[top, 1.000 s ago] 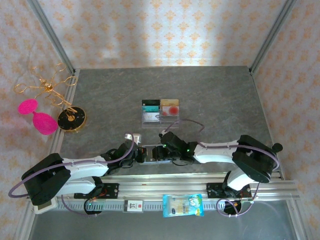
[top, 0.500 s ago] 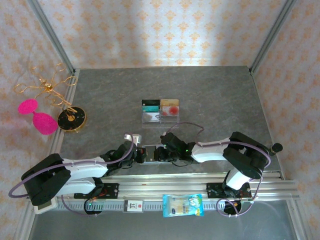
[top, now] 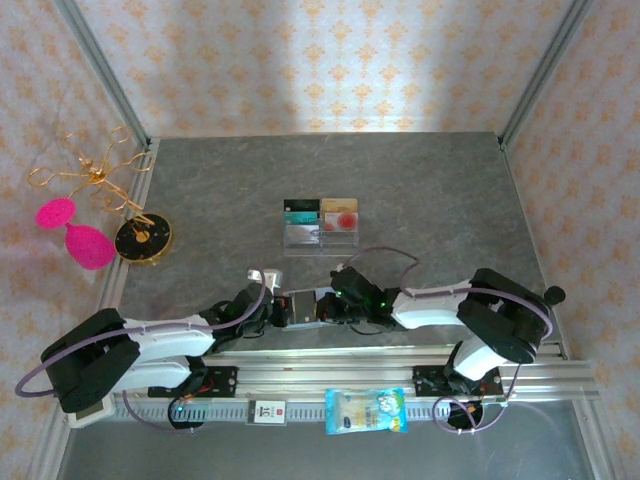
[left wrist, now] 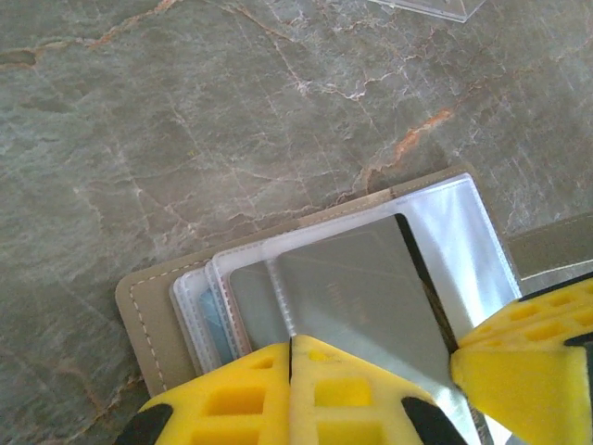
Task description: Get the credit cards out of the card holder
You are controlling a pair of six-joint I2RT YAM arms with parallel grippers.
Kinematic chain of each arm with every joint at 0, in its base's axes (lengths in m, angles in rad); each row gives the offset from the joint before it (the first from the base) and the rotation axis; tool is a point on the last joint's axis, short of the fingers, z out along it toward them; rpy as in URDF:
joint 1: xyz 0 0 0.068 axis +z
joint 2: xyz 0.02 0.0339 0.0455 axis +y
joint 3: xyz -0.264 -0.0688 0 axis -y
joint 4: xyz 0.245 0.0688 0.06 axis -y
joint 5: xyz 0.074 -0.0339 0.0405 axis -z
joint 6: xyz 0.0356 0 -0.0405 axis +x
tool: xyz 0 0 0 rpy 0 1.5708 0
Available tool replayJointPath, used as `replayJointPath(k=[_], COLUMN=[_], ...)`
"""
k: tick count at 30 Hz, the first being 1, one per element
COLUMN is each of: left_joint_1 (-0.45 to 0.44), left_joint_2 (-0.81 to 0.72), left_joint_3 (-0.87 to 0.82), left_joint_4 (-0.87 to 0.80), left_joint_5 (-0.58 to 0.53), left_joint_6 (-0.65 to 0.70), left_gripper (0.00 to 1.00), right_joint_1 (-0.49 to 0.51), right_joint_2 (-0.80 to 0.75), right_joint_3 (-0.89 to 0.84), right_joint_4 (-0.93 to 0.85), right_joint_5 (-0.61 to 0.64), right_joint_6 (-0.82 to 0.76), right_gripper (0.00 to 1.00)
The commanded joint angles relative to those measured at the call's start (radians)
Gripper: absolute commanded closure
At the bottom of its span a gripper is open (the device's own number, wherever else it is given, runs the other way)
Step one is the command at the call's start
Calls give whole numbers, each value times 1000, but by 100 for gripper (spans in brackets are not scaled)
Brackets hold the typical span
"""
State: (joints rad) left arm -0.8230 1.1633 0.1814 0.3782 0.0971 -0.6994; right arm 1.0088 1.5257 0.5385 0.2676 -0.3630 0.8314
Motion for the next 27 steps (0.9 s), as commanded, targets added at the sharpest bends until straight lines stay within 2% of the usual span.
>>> replayJointPath(k=[1,5,10,19,21,23,27], left_joint_1=[-5,-5,-28,-53,-53,-53,-53], left_joint_2=[-25,-83,-154,36,56,63,68], left_joint_3=[-14,9,24,56,64,64,61], left_joint_4=[-67,-103,-70,4,-12,-13,-12], left_joint_5=[-8,-3,31,67,56,52,56], left_joint_6=[-7,13,10,2,3,3,3], left_gripper=[100,99,91,98,100,100,100], right_joint_1=[-4,-4,-5,-4,-5,-5,-5], right_joint_2=[-40,-53,-49,-61,-72,-77,-57], right_joint_3=[-38,-42,-31,-26,-28,-29,-22], right_joint_4=[-43,-51,-56,-70,-73,-69,-61], right_joint_5=[66,74,79,93,102,105,99], right_joint_6=[32,33,26,22,26,24,15], right_gripper=[100,100,100,100,90,85,85])
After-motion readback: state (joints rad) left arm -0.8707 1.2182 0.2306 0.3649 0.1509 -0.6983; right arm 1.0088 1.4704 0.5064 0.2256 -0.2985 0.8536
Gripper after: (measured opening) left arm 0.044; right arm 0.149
